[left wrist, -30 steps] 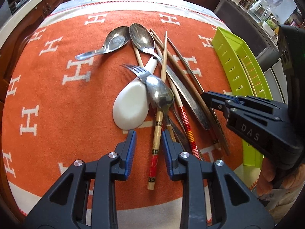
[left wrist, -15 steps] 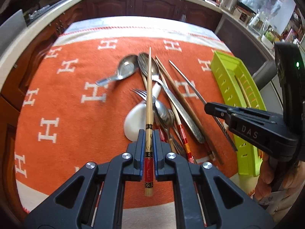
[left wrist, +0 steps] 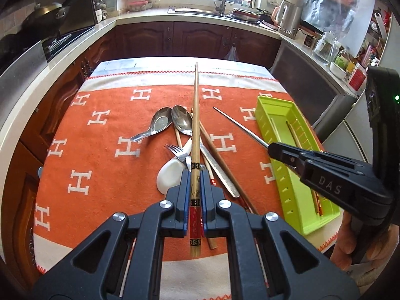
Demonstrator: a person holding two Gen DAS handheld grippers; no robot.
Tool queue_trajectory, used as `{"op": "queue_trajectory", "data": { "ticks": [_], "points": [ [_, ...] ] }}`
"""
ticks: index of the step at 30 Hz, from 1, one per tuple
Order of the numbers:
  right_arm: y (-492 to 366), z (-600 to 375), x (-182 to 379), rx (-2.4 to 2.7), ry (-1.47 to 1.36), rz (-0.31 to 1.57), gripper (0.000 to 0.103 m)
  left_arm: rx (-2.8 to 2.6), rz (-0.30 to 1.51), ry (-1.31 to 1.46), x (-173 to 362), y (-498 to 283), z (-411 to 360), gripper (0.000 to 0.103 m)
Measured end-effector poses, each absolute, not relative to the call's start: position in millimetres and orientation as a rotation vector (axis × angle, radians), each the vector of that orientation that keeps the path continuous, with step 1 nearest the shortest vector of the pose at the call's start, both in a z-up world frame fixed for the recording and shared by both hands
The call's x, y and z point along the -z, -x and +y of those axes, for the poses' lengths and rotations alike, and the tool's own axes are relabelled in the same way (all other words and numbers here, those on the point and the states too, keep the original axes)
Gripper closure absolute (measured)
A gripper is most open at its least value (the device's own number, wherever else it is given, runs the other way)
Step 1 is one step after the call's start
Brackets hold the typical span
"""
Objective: Organize utensils
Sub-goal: 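Carry both chopsticks into the green tray and open both tools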
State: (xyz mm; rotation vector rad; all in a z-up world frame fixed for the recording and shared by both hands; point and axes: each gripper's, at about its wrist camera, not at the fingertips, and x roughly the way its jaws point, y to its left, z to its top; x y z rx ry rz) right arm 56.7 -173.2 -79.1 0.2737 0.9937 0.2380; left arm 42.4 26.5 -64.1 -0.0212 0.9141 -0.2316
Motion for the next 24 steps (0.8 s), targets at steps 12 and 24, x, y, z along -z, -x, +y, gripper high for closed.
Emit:
{"op": "queue_trajectory", "data": {
  "ticks": [12, 24],
  "points": [
    [-7, -241, 31, -0.115, -0.328, 0.859, 0.097, 0.329, 0.873, -0.023, 36, -34, -25, 0.098],
    [15, -318, 49, 0.073, -0.416, 0.866, 0.097, 0.46, 0.98, -0.104, 60, -55, -122, 0.098]
  ]
}}
